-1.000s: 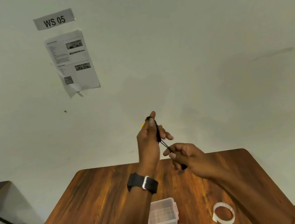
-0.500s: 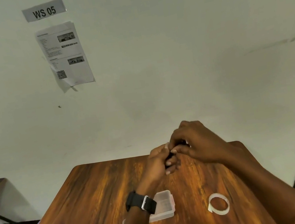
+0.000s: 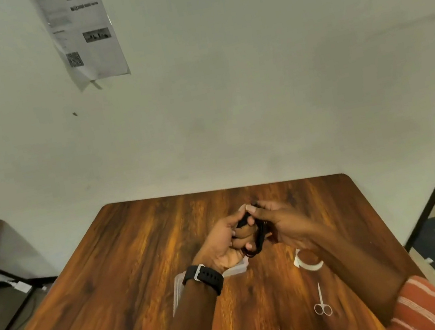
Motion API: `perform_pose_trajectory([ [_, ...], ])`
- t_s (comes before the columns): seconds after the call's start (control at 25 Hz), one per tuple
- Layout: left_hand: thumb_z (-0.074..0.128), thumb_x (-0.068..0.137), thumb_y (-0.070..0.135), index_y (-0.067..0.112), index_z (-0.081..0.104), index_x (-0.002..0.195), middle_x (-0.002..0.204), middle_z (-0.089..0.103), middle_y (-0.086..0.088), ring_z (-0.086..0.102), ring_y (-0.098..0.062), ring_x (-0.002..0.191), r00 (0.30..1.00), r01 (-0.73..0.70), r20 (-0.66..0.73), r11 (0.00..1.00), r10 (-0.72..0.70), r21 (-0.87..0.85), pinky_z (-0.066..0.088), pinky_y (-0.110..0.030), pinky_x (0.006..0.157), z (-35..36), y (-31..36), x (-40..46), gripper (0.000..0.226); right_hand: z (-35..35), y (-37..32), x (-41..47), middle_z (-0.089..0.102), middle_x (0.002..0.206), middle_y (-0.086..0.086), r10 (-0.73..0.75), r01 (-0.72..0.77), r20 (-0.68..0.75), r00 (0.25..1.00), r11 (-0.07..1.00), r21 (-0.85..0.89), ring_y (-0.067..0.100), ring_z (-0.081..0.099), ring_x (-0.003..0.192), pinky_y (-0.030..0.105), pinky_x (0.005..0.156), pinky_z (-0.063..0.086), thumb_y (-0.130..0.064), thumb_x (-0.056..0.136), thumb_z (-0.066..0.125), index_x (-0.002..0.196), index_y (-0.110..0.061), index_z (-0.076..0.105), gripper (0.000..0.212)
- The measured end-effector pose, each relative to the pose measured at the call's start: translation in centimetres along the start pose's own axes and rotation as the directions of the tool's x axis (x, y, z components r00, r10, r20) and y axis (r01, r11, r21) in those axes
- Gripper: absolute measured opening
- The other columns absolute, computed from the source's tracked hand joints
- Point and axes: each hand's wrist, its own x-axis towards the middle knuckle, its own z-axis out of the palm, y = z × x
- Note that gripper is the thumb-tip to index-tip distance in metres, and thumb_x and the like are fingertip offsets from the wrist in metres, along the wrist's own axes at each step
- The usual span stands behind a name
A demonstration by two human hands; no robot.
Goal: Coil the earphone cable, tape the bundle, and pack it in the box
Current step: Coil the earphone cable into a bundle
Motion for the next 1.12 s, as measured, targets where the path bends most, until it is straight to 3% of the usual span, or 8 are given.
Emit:
perform_pose_trajectory([
  [0.16, 0.048, 0.098, 0.02, -0.006, 0.06, 0.1, 0.058, 0.05, -0.001, 0.046, -0.005, 0.041, 0.986, 0.103, -0.118, 0.985, -0.119, -0.139, 0.061, -0.032, 0.068, -5.0, -5.2, 0.2, 0.028, 0.4, 5.8, 0.4, 0.066, 0.078, 0.006, 0.202, -0.183, -0.159, 0.966, 0.975, 0.128, 0.017, 0.063, 0.068, 0.034, 0.064, 0.053, -0.019, 0.092, 0.064, 0.088, -0.013, 0.068, 0.009],
  [0.24, 0.05, 0.097, 0.006, -0.008, 0.059, 0.11, 0.079, 0.06, -0.012, 0.057, -0.01, 0.054, 0.949, 0.107, -0.278, 0.982, -0.147, -0.153, 0.062, -0.033, 0.065, -6.7, -8.1, 0.2, 0.021, 0.3, 9.9, 0.7, 0.069, 0.085, 0.009, 0.356, -0.309, -0.208, 0.911, 0.924, 0.226, 0.02, 0.066, 0.076, 0.036, 0.065, 0.056, -0.015, 0.09, 0.066, 0.089, -0.012, 0.066, 0.004],
  [0.36, 0.05, 0.098, 0.004, -0.007, 0.063, 0.106, 0.074, 0.061, -0.011, 0.06, -0.011, 0.055, 0.872, 0.181, -0.468, 0.983, -0.146, 0.031, 0.058, -0.026, 0.057, -9.0, -12.1, 0.6, 0.019, 0.7, 16.3, 1.3, 0.073, 0.102, 0.013, 0.538, -0.457, -0.245, 0.807, 0.831, 0.318, 0.026, 0.07, 0.089, 0.038, 0.063, 0.059, -0.016, 0.086, 0.071, 0.106, -0.008, 0.066, 0.022],
  [0.6, 0.059, 0.093, 0.005, 0.003, 0.071, 0.112, 0.106, 0.073, -0.013, 0.068, -0.021, 0.095, 0.785, 0.342, -0.618, 0.804, 0.039, 0.486, 0.053, -0.023, 0.08, -13.6, -17.5, 1.6, 0.023, 0.1, 22.7, 2.0, 0.072, 0.104, 0.015, 0.579, -0.48, -0.306, 0.755, 0.807, 0.342, 0.026, 0.07, 0.092, 0.038, 0.06, 0.06, -0.012, 0.085, 0.073, 0.105, -0.006, 0.065, 0.023],
  [0.72, 0.063, 0.091, 0.007, 0.008, 0.072, 0.113, 0.112, 0.072, -0.001, 0.067, -0.015, 0.102, 0.754, 0.284, -0.61, 0.717, 0.244, 0.637, 0.052, -0.023, 0.088, -14.1, -18.5, 2.8, 0.024, -0.4, 23.7, 3.2, 0.074, 0.089, 0.009, 0.451, -0.404, -0.362, 0.816, 0.892, 0.201, 0.025, 0.071, 0.087, 0.034, 0.067, 0.06, -0.008, 0.087, 0.07, 0.092, -0.01, 0.07, 0.005],
  [0.84, 0.063, 0.09, 0.007, 0.015, 0.074, 0.108, 0.107, 0.074, 0.003, 0.066, -0.002, 0.091, 0.753, 0.236, -0.515, 0.563, 0.409, 0.792, 0.051, -0.015, 0.086, -14.7, -18.8, 4.8, 0.023, -1.1, 25.0, 5.2, 0.075, 0.09, 0.003, 0.238, -0.326, -0.47, 0.85, 0.939, -0.113, 0.021, 0.07, 0.09, 0.039, 0.086, 0.058, -0.012, 0.088, 0.068, 0.097, -0.018, 0.072, 0.011],
  [0.92, 0.062, 0.09, 0.006, 0.016, 0.075, 0.107, 0.104, 0.073, 0.001, 0.06, -0.002, 0.084, 0.776, 0.254, -0.439, 0.412, 0.454, 0.875, 0.044, -0.008, 0.081, -15.1, -18.9, 5.9, 0.024, -1.5, 26.2, 6.3, 0.074, 0.096, -0.002, 0.159, -0.365, -0.51, 0.845, 0.869, -0.334, 0.016, 0.069, 0.09, 0.038, 0.085, 0.056, -0.021, 0.088, 0.067, 0.104, -0.02, 0.072, 0.016],
  [1.12, 0.056, 0.094, 0.023, 0.024, 0.073, 0.108, 0.113, 0.066, 0.0, 0.052, -0.021, 0.107, 0.826, 0.393, -0.382, 0.062, 0.415, 0.917, 0.045, -0.033, 0.088, -16.8, -20.4, 7.4, 0.022, -2.1, 27.7, 7.0, 0.062, 0.127, 0.0, 0.038, -0.47, -0.528, 0.848, 0.514, -0.718, 0.026, 0.051, 0.124, 0.044, 0.103, 0.044, -0.037, 0.087, 0.065, 0.117, -0.026, 0.069, 0.032],
])
